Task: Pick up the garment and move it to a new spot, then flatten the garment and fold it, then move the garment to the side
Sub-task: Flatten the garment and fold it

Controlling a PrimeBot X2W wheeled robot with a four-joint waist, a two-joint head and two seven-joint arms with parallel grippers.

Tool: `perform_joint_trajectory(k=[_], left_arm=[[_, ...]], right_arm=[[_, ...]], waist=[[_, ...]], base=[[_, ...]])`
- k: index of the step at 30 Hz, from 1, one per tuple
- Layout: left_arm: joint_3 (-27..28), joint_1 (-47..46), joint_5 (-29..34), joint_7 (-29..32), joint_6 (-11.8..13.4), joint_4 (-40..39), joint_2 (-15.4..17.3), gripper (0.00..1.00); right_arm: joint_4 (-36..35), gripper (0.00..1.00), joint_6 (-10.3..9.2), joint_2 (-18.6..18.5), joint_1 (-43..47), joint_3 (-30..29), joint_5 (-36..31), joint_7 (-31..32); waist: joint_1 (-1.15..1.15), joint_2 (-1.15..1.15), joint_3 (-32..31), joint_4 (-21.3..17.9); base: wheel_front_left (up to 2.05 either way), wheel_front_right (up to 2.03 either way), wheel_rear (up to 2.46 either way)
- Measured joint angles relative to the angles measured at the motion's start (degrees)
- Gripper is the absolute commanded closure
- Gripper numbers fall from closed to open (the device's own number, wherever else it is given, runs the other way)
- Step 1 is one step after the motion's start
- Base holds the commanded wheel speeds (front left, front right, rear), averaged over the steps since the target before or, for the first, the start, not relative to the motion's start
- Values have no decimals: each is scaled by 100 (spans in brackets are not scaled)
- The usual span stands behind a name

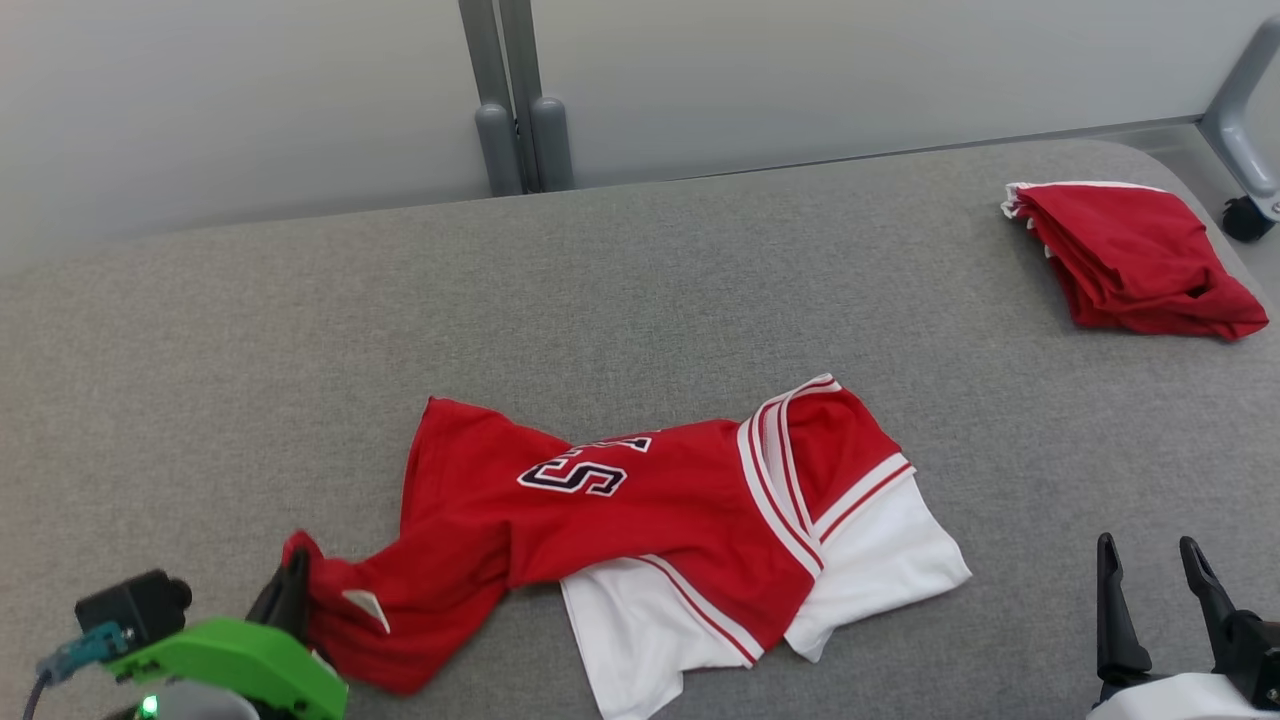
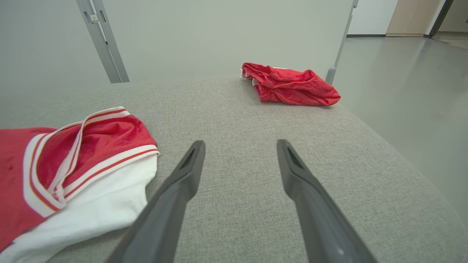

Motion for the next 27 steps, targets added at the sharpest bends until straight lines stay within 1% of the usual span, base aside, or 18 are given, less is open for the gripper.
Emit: perform_joint_trajectory(k=[2, 4, 6, 8, 10, 12, 15, 19, 20, 22, 27], left_arm=[[-55, -394, 12, -65, 13, 37, -55, 100], [-126, -795, 60, -230, -26, 142, -103, 100], [-232, -1202, 19, -401, -215, 330, -185, 100], [-361, -1528, 49, -710, -378, 638, -222, 100], [-386, -1650, 7, -1047, -495, 882, -208, 100], [-425, -1651, -220, -1319, -575, 1082, -209, 100], [-531, -1386, -638, -1658, -623, 1194, -176, 100], [-759, -450, -1084, -2046, -623, 1340, 155, 100], [-824, -274, -1169, -2127, -623, 1359, 197, 100], [-1071, 42, -1322, -2296, -625, 1381, 312, 100], [-1535, 363, -1675, -2566, -627, 1519, 444, 100]], right_arm=[[10, 0, 0, -1, -37, 5, 18, -1], [10, 0, 0, 0, -101, 2, 34, -1], [7, 0, 0, 0, -140, -11, 42, -1], [3, 0, 0, -1, -140, -22, 46, 0], [1, 0, 1, 1, -138, -43, 60, -1], [10, 0, 0, -2, -116, -101, 108, -1], [52, 0, 0, 1, -40, -109, 105, 0], [47, 0, 0, 0, -26, -90, 103, -1], [41, 0, 0, 0, -26, -85, 102, 0], [26, 0, 1, 1, -28, -81, 85, -1], [22, 0, 0, -1, 12, -96, -38, -1]], waist=[[0, 0, 21, -41], [0, 0, 52, -79], [0, 0, 87, -115], [0, 0, 123, -145], [0, 0, 155, -161], [0, 0, 188, -142], [0, 0, 201, -54], [0, 0, 169, 103], [0, 0, 160, 140], [0, 0, 141, 237], [0, 0, 76, 500]], base=[[0, 0, 0], [0, 0, 0], [0, 0, 0], [0, 0, 0], [0, 0, 0], [0, 0, 0], [0, 0, 0], [0, 0, 0], [0, 0, 0], [0, 0, 0], [0, 0, 0]])
